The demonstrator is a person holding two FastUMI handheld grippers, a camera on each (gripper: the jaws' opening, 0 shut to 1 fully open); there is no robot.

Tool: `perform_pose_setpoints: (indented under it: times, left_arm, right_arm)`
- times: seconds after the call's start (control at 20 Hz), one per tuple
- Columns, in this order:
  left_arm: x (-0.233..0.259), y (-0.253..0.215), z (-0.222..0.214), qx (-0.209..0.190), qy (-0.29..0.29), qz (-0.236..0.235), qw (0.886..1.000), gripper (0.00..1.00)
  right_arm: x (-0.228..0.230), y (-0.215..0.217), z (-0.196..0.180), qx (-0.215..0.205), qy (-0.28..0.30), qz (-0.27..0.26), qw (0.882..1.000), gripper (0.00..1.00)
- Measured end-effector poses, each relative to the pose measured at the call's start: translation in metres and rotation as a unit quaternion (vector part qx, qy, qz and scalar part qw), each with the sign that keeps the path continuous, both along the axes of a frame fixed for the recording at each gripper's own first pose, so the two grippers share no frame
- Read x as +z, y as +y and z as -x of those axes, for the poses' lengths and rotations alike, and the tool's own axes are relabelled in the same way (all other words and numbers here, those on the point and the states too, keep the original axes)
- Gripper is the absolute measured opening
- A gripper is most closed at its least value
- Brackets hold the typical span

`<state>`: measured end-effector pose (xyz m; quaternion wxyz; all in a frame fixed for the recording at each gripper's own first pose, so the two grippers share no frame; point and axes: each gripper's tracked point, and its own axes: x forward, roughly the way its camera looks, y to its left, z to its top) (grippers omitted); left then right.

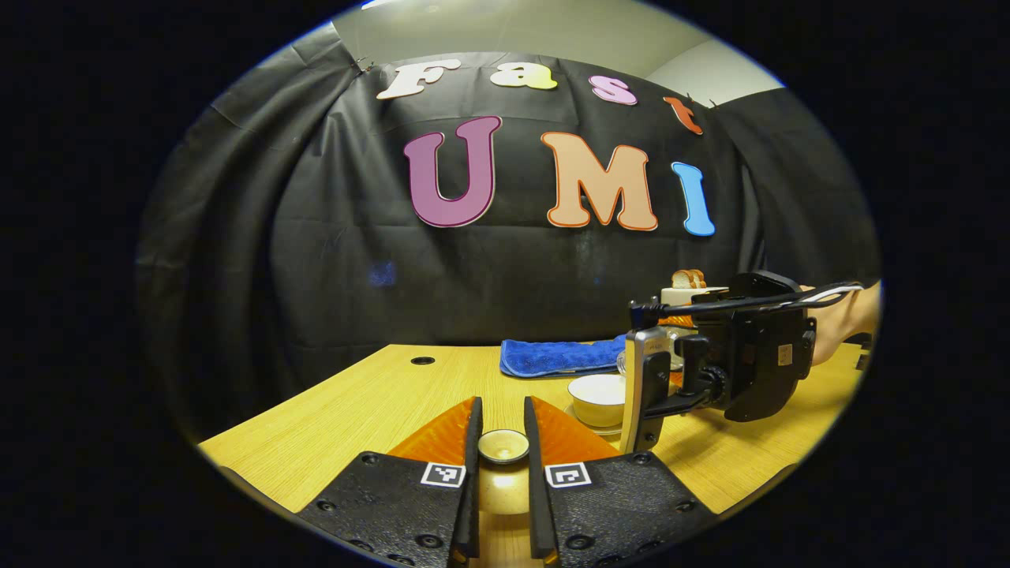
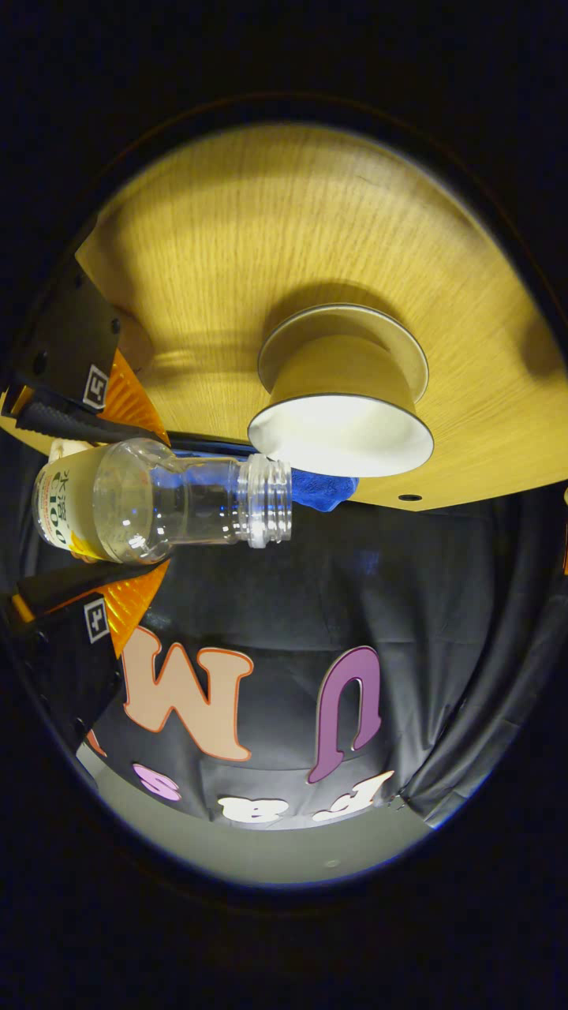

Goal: Open the teacup lid with one hand, grasp the water bottle and pour water into the teacup with the other hand; after pouring, place the water bottle on the coaster and then close the teacup lid.

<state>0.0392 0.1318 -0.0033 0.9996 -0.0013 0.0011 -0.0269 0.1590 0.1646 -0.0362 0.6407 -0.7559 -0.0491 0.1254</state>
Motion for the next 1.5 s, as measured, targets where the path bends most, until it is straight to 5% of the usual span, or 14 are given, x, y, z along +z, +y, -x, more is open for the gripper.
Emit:
perform_pose_setpoints:
  times: [0.95, 1.5]
  left_arm:
    - [0.002, 0.0, 0.001, 0.0, 0.002, 0.001, 1.0, 0.22]
    - [0.001, 0.0, 0.001, 0.0, 0.002, 0.001, 1.0, 0.22]
  right_arm:
    - [0.036, 0.018, 0.002, 0.053, -0.095, 0.172, 0.979, 0.7]
    - [0.031, 0.025, 0.008, 0.065, -0.1, 0.194, 0.974, 0.7]
